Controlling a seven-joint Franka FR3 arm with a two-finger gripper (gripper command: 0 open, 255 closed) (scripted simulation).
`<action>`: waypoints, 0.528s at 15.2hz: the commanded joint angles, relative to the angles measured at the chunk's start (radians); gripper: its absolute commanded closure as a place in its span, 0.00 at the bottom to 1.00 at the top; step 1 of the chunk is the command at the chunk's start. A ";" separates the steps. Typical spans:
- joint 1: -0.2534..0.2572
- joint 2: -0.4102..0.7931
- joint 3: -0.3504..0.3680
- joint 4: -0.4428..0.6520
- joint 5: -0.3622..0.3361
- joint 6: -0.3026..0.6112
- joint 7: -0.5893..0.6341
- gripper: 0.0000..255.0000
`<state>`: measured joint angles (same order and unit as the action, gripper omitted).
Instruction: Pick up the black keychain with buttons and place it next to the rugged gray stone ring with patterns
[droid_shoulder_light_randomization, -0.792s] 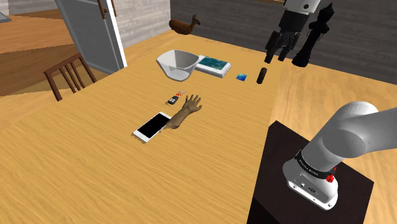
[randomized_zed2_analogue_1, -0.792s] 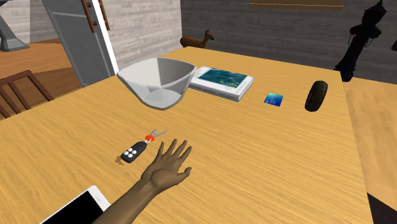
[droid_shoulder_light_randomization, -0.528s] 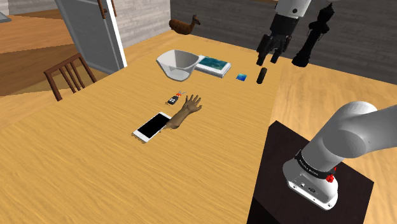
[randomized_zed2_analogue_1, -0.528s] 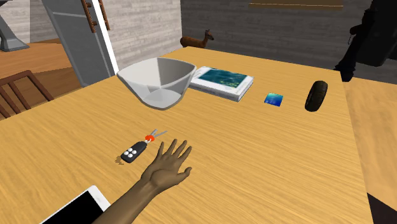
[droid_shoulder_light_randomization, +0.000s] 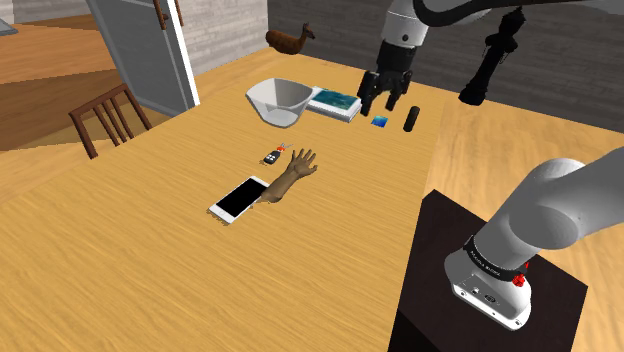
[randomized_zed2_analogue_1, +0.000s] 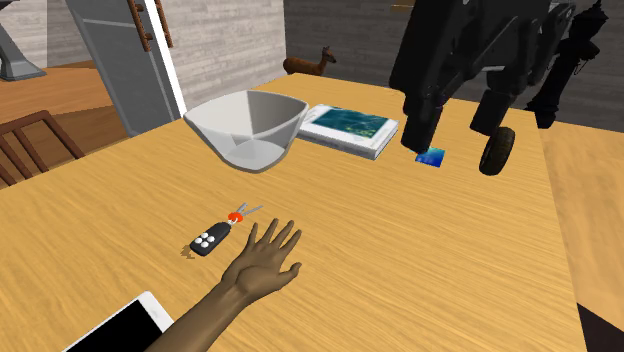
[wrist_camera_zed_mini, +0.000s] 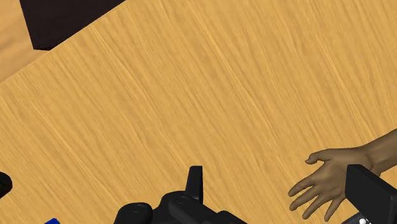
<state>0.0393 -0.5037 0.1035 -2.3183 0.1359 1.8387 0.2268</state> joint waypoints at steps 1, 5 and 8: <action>0.008 0.062 0.032 0.014 0.003 0.053 0.038 0.00; 0.017 0.199 0.087 0.077 -0.010 0.132 0.110 0.00; 0.024 0.307 0.123 0.137 -0.034 0.181 0.168 0.00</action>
<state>0.0601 -0.2326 0.2136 -2.1941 0.1093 1.9965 0.3740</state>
